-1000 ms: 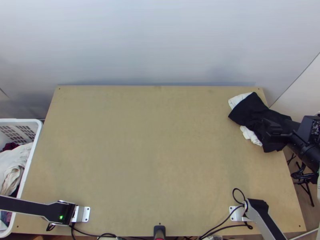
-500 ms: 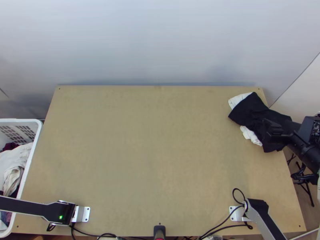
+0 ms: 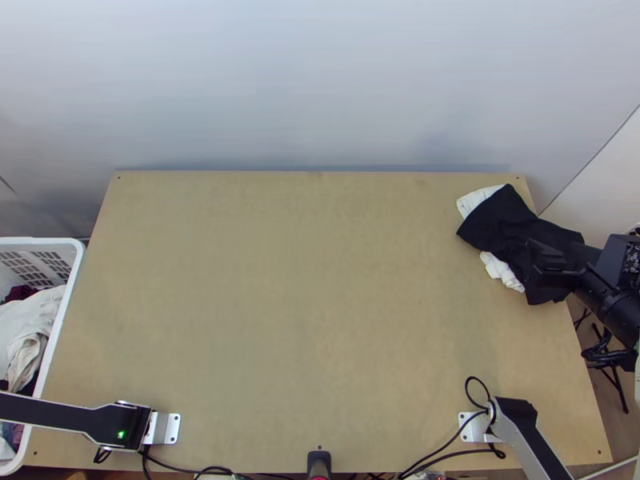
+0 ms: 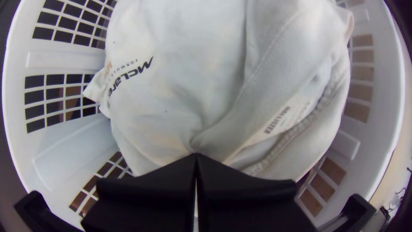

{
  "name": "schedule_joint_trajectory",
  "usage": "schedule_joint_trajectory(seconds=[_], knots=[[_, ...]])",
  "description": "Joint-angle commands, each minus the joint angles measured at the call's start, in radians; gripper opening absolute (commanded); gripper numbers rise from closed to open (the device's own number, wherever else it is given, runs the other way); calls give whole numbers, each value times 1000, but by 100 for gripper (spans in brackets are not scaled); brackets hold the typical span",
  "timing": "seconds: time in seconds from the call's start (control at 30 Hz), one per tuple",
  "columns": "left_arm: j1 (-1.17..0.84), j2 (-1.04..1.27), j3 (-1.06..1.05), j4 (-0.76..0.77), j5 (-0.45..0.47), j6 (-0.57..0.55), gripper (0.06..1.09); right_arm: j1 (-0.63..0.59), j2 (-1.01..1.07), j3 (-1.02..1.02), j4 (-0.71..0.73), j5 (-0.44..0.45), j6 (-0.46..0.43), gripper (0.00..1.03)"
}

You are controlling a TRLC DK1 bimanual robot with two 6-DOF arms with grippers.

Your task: Fold the t-shirt

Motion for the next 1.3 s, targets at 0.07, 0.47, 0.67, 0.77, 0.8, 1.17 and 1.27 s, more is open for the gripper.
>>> schedule_joint_trajectory(seconds=[0.07,0.47,0.67,0.77,0.8,1.17,1.27], knots=[[-4,-12,272,-354,212,-166,10,2,-2,2,-1,0,0,96],[-24,-235,531,-657,628,-335,10,-11,-7,-13,5,0,10,96],[-52,-408,491,-704,857,-388,10,-34,-45,-45,2,0,13,96],[-73,-463,451,-704,858,-368,10,-34,-65,-67,-3,2,13,96],[-72,-465,435,-701,857,-364,10,-34,-71,-72,-4,2,13,96],[-17,-426,73,-337,515,-149,105,-17,-99,-88,-19,0,0,93],[-17,-408,8,-216,433,-120,105,-11,-97,-88,-16,0,-1,93]])
